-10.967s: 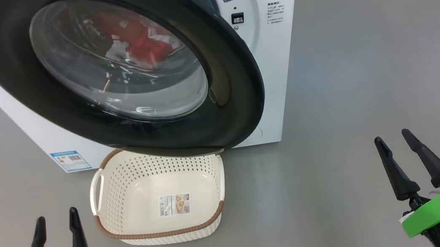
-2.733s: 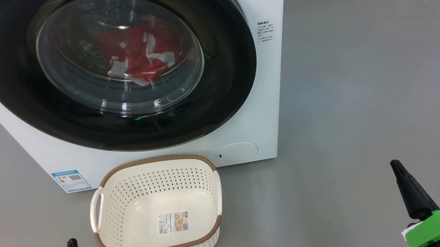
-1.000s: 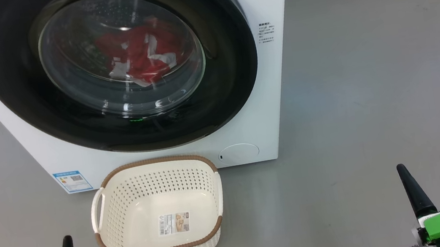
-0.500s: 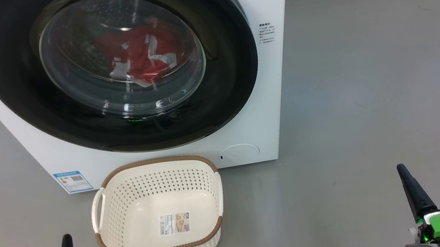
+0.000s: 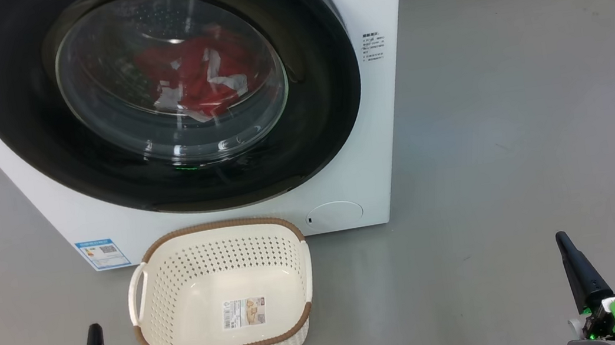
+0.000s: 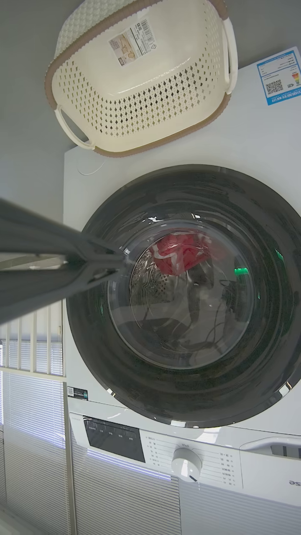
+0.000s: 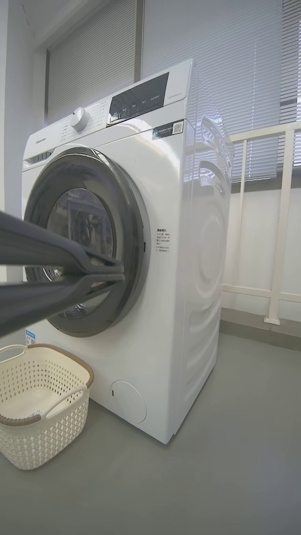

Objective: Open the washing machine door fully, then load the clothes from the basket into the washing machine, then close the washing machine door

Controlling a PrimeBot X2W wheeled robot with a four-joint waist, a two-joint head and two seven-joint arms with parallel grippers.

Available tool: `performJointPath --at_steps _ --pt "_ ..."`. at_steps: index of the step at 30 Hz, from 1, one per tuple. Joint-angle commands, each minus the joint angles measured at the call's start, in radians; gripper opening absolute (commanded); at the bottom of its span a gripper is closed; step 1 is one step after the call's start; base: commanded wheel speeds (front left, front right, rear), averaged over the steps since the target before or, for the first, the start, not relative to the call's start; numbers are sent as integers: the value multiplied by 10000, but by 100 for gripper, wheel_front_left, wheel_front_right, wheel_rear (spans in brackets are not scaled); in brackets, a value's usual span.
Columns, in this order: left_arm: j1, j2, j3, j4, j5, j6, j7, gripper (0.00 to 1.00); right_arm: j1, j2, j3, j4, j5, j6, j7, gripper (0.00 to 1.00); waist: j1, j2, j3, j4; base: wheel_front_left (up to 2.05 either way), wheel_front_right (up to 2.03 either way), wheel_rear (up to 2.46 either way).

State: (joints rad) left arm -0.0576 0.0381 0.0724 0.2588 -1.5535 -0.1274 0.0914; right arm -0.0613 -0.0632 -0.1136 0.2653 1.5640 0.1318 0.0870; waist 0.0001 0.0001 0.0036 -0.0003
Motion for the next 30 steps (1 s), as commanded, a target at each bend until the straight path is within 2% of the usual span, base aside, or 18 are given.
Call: performJointPath --at_steps 1,5,30 --pt "-470 151 359 -165 -248 -32 106 0 -449 12 136 -228 232 -11 105 0 -1 -1 -1 1 0 0 0" --pt "-502 145 392 -137 -570 -33 200 0 -459 71 73 -209 508 -11 202 0 -1 -1 -5 3 0 0 0" --pt "-503 137 403 -137 -561 -33 209 0 -461 88 47 -208 486 -11 223 0 -1 -1 -5 3 0 0 0"
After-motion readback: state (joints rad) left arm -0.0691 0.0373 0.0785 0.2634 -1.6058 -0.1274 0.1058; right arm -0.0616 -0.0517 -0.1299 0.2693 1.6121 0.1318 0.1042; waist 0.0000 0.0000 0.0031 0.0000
